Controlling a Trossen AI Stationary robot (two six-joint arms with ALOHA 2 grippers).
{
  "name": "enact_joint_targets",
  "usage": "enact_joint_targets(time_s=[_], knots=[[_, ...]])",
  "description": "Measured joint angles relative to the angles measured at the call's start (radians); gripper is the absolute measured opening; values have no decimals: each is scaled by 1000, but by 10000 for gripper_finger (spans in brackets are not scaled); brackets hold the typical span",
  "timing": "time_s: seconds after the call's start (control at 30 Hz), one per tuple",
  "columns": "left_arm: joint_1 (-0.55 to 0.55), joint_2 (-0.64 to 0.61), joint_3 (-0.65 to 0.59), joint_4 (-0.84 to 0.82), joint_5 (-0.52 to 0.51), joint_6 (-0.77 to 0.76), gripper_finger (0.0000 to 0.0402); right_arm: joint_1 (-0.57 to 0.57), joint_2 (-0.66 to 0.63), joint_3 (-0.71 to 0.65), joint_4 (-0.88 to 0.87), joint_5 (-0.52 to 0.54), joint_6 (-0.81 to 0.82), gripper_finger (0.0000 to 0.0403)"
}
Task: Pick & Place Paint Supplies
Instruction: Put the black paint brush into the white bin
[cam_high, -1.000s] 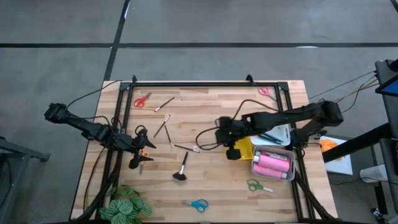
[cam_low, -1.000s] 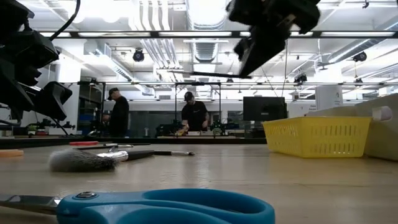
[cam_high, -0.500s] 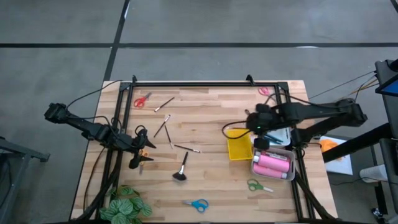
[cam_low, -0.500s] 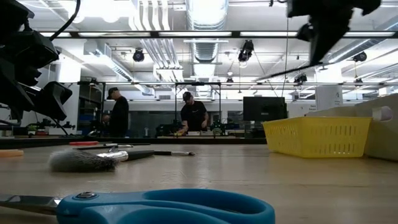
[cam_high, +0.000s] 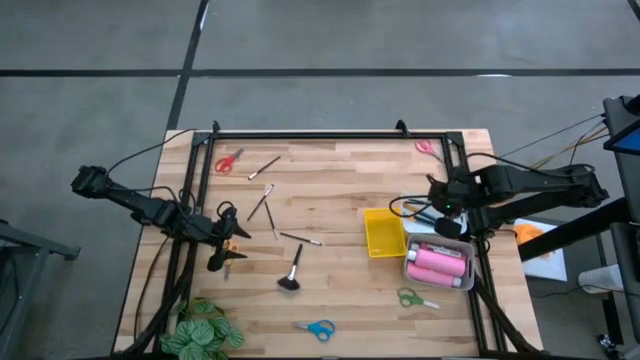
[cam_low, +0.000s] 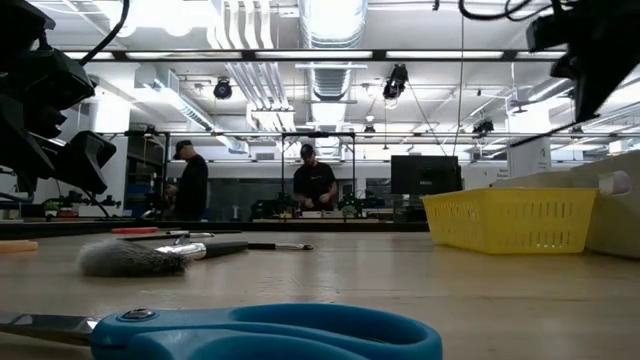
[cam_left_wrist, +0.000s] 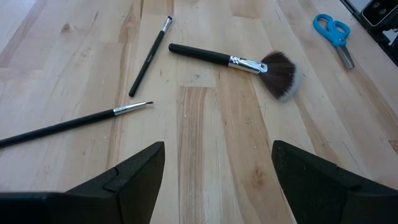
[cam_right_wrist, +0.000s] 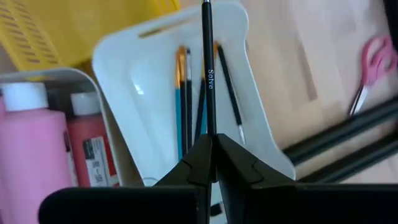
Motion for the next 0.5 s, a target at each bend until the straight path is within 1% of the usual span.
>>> enact_joint_targets(time_s=[0.1,0.3,0.5], knots=[[0,0,0,0,0,0,300,0,-30,-35,-21,-4,50,13],[0,0,0,0,0,0,300,0,-50,-102,-21,-30,90,13],[0,0,0,0,0,0,300,0,-34,-181,61,-23,92,13]])
